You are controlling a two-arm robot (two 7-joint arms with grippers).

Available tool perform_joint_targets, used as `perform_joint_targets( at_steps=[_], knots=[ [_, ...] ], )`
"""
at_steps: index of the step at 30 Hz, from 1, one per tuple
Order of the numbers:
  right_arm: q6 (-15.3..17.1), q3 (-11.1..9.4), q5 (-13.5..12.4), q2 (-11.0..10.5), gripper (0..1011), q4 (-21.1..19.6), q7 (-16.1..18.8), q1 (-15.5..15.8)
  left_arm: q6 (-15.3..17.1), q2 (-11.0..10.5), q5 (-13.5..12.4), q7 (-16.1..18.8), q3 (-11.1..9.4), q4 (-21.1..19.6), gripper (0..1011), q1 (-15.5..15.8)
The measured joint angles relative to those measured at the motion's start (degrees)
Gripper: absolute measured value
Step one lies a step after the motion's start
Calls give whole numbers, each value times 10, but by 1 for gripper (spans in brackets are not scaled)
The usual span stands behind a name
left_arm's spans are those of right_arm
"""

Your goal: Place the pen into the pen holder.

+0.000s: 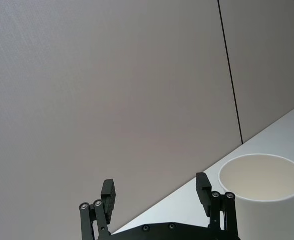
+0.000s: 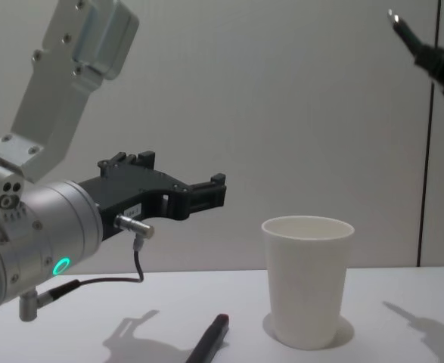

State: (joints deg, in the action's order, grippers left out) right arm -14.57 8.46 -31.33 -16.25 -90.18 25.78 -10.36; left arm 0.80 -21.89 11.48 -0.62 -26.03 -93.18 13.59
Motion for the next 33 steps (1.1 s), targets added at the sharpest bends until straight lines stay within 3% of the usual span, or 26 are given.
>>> perform_joint_targets(
  at_steps=[13, 33],
  knots=[
    [-36, 9, -13, 16, 123, 37, 41, -27, 0, 0, 0, 0, 0, 0, 1001, 0],
    [-71, 39, 17, 57, 123, 134, 84, -81, 0, 0, 0, 0, 0, 0, 1001, 0]
  ],
)
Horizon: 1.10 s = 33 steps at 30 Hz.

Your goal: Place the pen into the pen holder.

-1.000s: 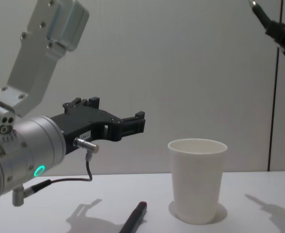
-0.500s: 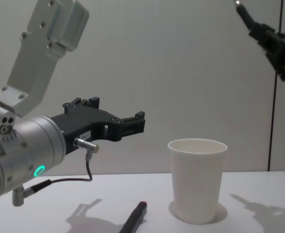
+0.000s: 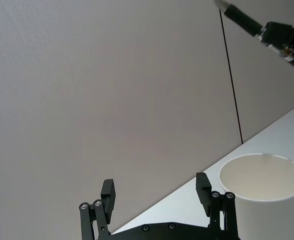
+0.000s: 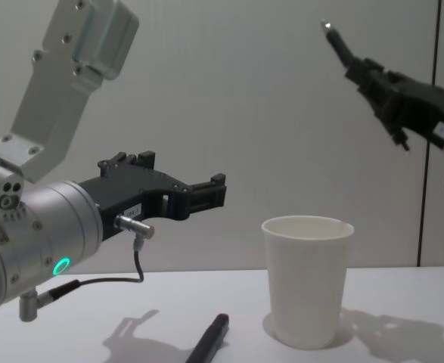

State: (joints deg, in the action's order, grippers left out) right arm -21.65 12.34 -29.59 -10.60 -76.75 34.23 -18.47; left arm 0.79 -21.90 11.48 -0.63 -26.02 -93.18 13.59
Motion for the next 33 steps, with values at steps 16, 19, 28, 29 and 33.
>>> perform_joint_targets(
  at_steps=[16, 19, 28, 29, 33],
  knots=[
    [-16, 18, 31, 23, 123, 67, 14, -32, 0, 0, 0, 0, 0, 0, 1001, 0],
    [-19, 21, 37, 26, 123, 77, 16, -35, 0, 0, 0, 0, 0, 0, 1001, 0],
    [-26, 29, 51, 33, 123, 102, 20, -44, 0, 0, 0, 0, 0, 0, 1001, 0],
    [-26, 29, 52, 33, 123, 104, 20, -44, 0, 0, 0, 0, 0, 0, 1001, 0],
    [-29, 32, 57, 35, 123, 114, 21, -46, 0, 0, 0, 0, 0, 0, 1001, 0]
  ],
)
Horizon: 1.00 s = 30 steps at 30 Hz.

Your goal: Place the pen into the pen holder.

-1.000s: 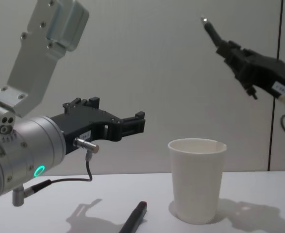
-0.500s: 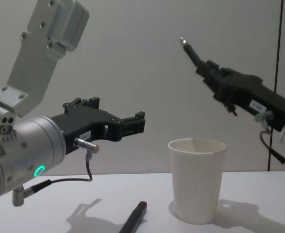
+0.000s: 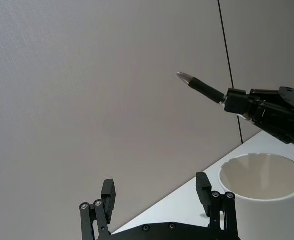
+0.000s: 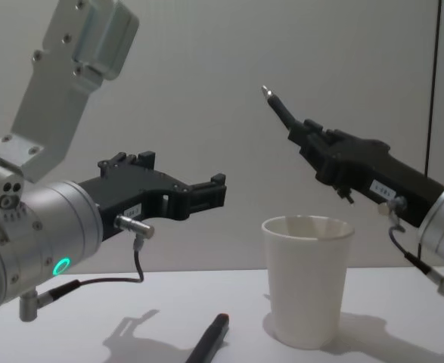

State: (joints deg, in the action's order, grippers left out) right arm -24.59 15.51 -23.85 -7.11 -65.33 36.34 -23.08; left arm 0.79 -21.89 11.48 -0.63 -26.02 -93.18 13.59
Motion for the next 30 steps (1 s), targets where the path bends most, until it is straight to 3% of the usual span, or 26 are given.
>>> perform_joint_targets(
  at_steps=[21, 30],
  knots=[
    [-10, 7, 19, 4, 124, 25, -9, -4, 0, 0, 0, 0, 0, 0, 1001, 0],
    [-12, 8, 23, 5, 363, 29, -11, -4, 0, 0, 0, 0, 0, 0, 1001, 0]
  ],
)
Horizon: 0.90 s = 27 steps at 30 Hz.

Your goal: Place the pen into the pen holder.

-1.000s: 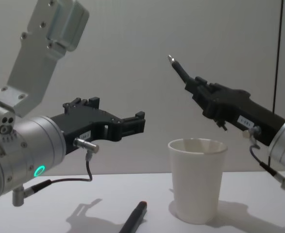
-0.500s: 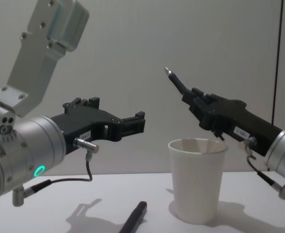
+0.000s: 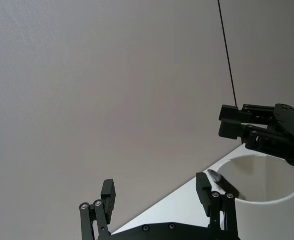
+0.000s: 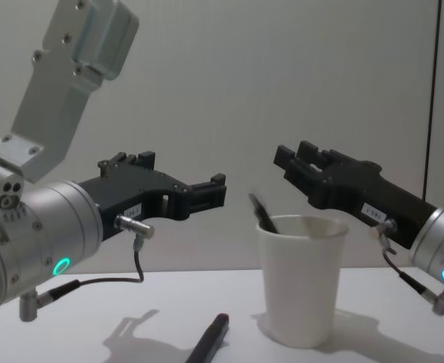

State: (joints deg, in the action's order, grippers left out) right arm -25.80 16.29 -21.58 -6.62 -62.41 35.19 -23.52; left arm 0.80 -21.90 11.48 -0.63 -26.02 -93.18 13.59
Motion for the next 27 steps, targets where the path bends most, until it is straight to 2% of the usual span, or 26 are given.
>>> perform_joint_targets(
  at_steps=[5, 6, 9, 10, 14, 15, 18, 21, 27],
  knots=[
    [0, 0, 1, 0, 503, 1, -1, 0, 0, 0, 0, 0, 0, 0, 1001, 0],
    [-1, 0, 1, 0, 563, 1, -1, 0, 0, 0, 0, 0, 0, 0, 1001, 0],
    [-1, 0, 1, 0, 618, 2, -1, 0, 0, 0, 0, 0, 0, 0, 1001, 0],
    [-1, 1, 2, 0, 686, 2, -1, 0, 0, 0, 0, 0, 0, 0, 1001, 0],
    [-1, 1, 2, 1, 786, 2, -1, -1, 0, 0, 0, 0, 0, 0, 1001, 0],
    [-1, 1, 2, 1, 839, 2, -1, -1, 0, 0, 0, 0, 0, 0, 1001, 0],
    [0, 1, 2, 0, 891, 1, -3, 0, 0, 0, 0, 0, 0, 0, 1001, 0],
    [5, -1, 2, -3, 989, -8, -8, 3, 0, 0, 0, 0, 0, 0, 1001, 0],
    [20, -5, 1, -9, 1002, -30, -26, 14, 0, 0, 0, 0, 0, 0, 1001, 0]
  ],
)
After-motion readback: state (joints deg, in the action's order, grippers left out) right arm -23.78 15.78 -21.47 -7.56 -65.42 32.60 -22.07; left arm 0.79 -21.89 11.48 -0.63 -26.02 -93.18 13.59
